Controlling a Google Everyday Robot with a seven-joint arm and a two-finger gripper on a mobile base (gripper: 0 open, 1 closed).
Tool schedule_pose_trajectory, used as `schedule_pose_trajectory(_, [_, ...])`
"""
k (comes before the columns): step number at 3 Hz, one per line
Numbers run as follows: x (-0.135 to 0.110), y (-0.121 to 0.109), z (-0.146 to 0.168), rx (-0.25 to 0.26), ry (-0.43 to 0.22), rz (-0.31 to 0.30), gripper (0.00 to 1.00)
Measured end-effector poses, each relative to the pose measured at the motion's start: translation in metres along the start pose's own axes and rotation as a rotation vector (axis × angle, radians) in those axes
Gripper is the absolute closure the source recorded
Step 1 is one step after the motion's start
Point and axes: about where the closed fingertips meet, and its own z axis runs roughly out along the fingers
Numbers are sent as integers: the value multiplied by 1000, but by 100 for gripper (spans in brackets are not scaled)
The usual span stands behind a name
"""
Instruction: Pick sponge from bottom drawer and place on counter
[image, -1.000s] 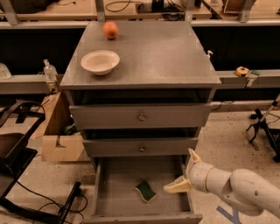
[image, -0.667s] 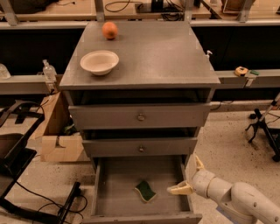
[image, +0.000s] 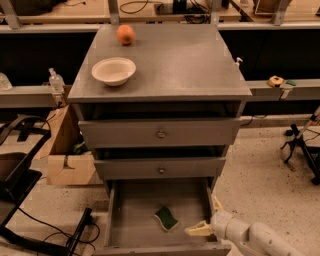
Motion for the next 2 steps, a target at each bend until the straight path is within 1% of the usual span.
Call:
schedule_pose_trajectory(1, [22, 10, 16, -36, 36, 10, 0])
schedule_pose_trajectory(2, [26, 17, 31, -47, 71, 3, 0])
